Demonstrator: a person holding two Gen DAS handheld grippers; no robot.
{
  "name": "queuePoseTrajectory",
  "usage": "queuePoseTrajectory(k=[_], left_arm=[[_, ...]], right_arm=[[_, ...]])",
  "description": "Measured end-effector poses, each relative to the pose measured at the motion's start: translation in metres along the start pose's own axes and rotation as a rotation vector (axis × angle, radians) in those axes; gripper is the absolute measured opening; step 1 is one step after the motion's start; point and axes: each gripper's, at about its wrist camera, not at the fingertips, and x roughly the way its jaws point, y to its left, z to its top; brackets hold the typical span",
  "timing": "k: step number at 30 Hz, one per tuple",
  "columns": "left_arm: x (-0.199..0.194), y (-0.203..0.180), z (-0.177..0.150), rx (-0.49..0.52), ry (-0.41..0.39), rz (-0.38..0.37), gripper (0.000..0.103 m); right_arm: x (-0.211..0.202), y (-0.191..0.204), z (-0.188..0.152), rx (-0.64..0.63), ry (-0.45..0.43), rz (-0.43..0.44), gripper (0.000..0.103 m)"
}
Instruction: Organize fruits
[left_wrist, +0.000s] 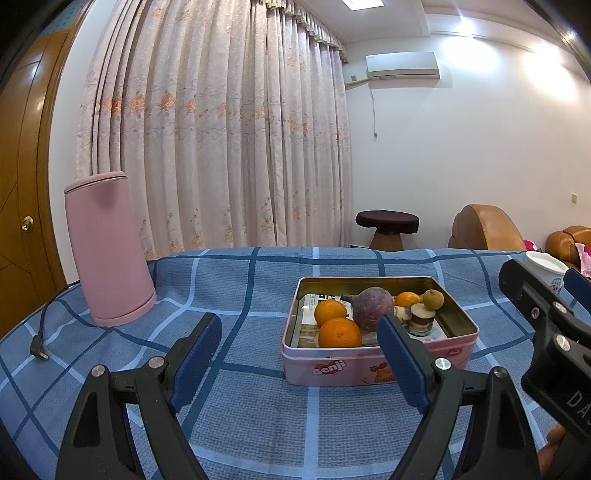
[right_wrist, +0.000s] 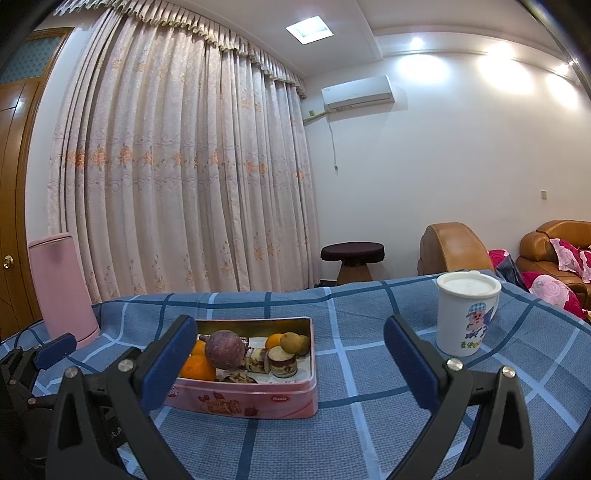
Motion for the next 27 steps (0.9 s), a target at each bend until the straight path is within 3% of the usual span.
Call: queuePoseTrajectory(k=[27], left_arm=[[0.0067,0.0041,-0.0001,-0.026,0.043,0.000,0.087]], right_arm=[[0.0007,-0.0014,-0.0039,0.000,0.011,-0.005,0.103]])
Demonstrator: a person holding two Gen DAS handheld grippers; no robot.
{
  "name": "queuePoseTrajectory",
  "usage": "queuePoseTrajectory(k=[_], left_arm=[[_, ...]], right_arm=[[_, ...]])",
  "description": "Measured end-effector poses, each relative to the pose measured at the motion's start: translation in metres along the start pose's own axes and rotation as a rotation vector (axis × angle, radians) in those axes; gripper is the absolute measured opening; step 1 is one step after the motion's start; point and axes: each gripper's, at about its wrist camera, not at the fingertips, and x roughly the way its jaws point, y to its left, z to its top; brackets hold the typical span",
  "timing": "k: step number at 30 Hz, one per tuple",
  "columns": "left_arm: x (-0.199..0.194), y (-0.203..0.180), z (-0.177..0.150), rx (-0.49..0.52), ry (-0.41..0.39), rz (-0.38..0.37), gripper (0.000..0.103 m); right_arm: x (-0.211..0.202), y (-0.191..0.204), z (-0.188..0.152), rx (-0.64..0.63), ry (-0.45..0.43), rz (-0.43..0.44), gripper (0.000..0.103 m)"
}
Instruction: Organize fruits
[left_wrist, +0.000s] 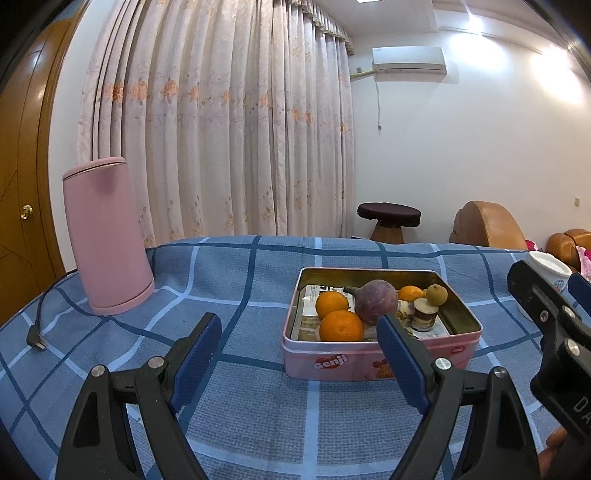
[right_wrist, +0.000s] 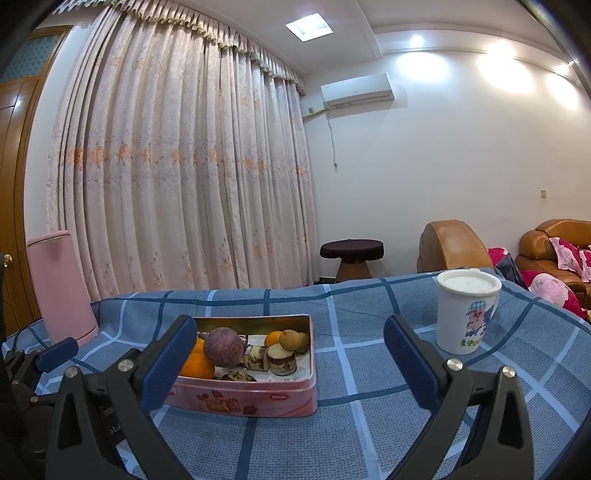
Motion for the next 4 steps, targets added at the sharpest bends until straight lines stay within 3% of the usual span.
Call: queuePoseTrajectory(k=[4], left_arm=[[0.0007,0.0000,0.0000,0.005,0.001,0.003,0.087]], right_arm=[[0.0007,-0.0010,-0.0003,0.003,0.002,-0.012,0.103]])
